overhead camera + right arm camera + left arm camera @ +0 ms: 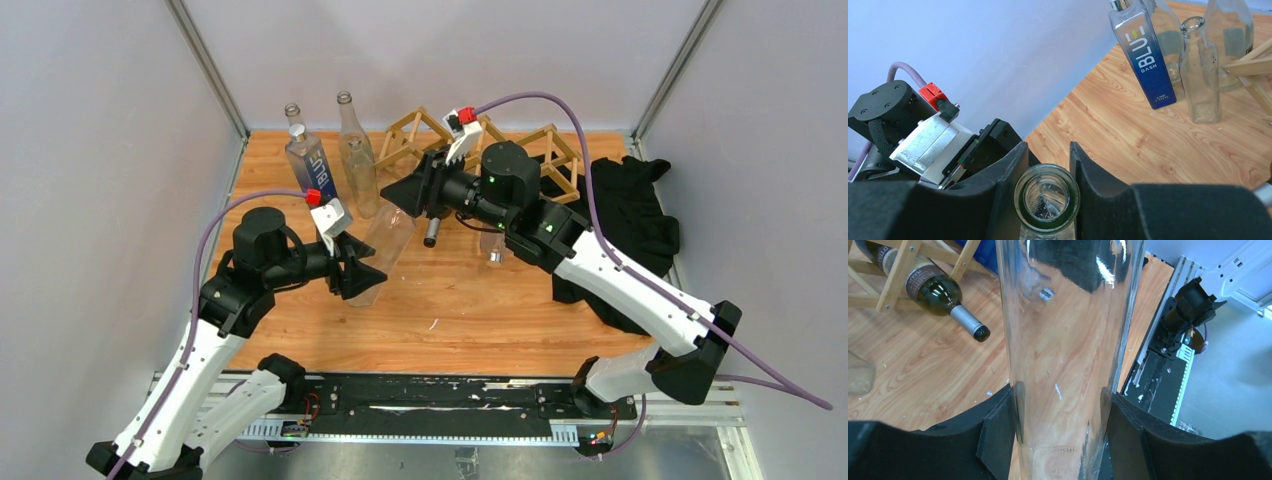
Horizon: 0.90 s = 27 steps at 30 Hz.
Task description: Take the wine bottle off the wine rack
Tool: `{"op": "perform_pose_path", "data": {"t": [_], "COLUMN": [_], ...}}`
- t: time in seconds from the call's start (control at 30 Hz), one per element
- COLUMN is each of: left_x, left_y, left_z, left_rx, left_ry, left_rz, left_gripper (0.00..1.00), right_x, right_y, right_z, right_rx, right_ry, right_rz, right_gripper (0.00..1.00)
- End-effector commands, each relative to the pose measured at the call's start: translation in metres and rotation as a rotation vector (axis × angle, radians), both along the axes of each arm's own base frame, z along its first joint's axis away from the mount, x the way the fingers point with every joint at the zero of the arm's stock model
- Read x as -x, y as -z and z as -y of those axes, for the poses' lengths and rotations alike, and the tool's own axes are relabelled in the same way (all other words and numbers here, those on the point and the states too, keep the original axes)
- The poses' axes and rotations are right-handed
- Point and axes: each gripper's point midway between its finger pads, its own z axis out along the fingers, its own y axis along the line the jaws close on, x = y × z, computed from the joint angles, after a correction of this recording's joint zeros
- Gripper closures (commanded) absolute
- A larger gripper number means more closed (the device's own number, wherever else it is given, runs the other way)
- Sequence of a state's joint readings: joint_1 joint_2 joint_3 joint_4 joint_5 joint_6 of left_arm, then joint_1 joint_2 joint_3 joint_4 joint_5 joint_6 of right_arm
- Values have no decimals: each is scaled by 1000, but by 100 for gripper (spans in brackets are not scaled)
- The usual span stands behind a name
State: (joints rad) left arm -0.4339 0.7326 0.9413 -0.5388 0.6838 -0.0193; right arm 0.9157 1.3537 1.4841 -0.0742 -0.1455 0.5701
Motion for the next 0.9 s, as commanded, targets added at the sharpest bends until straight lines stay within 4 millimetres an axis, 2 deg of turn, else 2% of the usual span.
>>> {"op": "perform_pose_path", "data": {"t": [0.0,0.13,0.17,0.23,0.27,0.3,0.43,0.63,0.77,0.87], "left_x": [0,-10,-12,-12,-13,-13,-16,-21,-42,-67], "left_y": [-26,-21,-20,-14,-12,-8,0,1,-1,-11], "left_z": [3,-1,-1,-1,-2,-2,-5,-16,-45,-80], "left_rx": [54,28,23,9,-1,-15,-63,-73,-87,-85], "left_ry": [13,-39,-46,-50,-50,-53,-70,-54,-114,-223], "left_rz": [101,85,76,45,30,11,-33,-156,-214,-203], "left_gripper": [100,84,77,41,14,2,0,0,0,0], "right_x": [-12,-12,-13,-14,-15,-15,-21,-36,-48,-58], "right_y": [-5,0,0,0,0,1,7,23,34,44], "right_z": [3,2,2,2,1,1,0,0,-4,-11], "right_rx": [-3,18,20,24,27,32,78,212,293,345], "right_ry": [47,48,50,52,53,54,65,98,109,110], "right_rz": [11,1,2,5,6,7,20,67,99,112], "right_gripper": [100,100,100,100,100,100,100,100,100,100]}}
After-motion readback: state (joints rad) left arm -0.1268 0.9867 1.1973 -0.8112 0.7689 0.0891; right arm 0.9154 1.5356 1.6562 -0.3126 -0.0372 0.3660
